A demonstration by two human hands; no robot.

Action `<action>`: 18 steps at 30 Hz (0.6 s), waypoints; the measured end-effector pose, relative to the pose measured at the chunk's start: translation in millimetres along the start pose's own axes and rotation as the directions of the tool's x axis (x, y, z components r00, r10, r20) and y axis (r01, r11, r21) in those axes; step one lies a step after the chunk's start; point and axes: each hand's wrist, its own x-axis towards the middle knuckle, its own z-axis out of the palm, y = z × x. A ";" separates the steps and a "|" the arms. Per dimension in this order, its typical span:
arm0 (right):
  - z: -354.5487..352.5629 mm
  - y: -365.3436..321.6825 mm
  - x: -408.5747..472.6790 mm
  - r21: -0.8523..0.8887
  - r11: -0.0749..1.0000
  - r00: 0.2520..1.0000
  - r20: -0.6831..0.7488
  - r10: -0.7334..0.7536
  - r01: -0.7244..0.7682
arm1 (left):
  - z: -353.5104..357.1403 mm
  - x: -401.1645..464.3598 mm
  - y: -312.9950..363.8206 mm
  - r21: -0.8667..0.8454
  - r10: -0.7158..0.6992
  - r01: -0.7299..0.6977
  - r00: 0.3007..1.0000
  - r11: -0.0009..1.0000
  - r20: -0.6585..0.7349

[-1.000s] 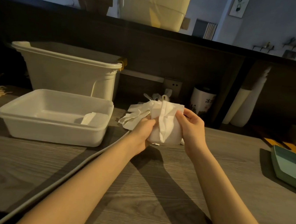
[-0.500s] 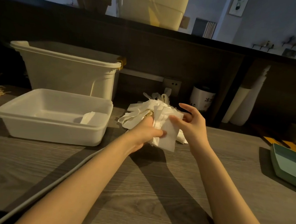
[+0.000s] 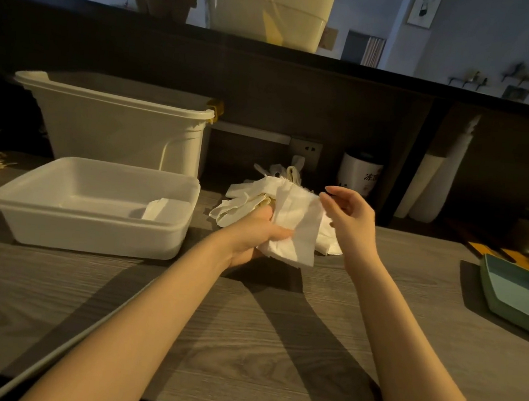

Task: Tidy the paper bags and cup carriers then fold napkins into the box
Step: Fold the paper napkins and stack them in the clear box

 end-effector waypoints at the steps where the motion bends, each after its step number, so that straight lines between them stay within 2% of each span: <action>1: -4.9 0.8 2.6 -0.016 1.000 0.999 -0.043 0.010 -0.010 | -0.9 1.3 0.5 -0.051 -0.012 0.009 0.999 0.999 -0.051; 3: -15.9 7.0 7.9 -0.111 0.993 0.992 -0.117 0.036 -0.049 | -2.8 4.1 0.2 -0.138 -0.022 0.002 0.989 0.990 -0.147; 5: -24.8 17.5 10.2 -0.303 0.945 0.985 -0.152 0.080 -0.124 | -3.6 5.2 -0.4 -0.209 -0.024 -0.024 0.974 0.978 -0.226; 7: -28.9 28.5 9.9 -0.492 0.845 0.978 -0.127 0.165 -0.207 | -5.0 6.7 -1.1 -0.296 -0.037 -0.045 0.964 0.954 -0.264; 10: -28.4 38.3 8.0 -0.683 0.673 0.944 -0.076 0.320 -0.283 | -7.7 8.6 0.1 -0.412 -0.090 -0.046 0.948 0.910 -0.305; 12: -25.0 39.2 6.0 -0.755 0.590 0.924 -0.056 0.378 -0.286 | -9.2 11.0 -0.1 -0.437 -0.119 -0.040 0.937 0.899 -0.330; 14: -21.2 38.3 4.5 -0.783 0.556 0.919 -0.049 0.392 -0.279 | -9.9 12.5 -0.6 -0.437 -0.131 -0.037 0.929 0.899 -0.346; 18: -21.5 37.5 2.5 -0.756 0.576 0.906 -0.052 0.421 -0.311 | -11.5 13.7 -1.8 -0.454 -0.154 -0.015 0.930 0.891 -0.334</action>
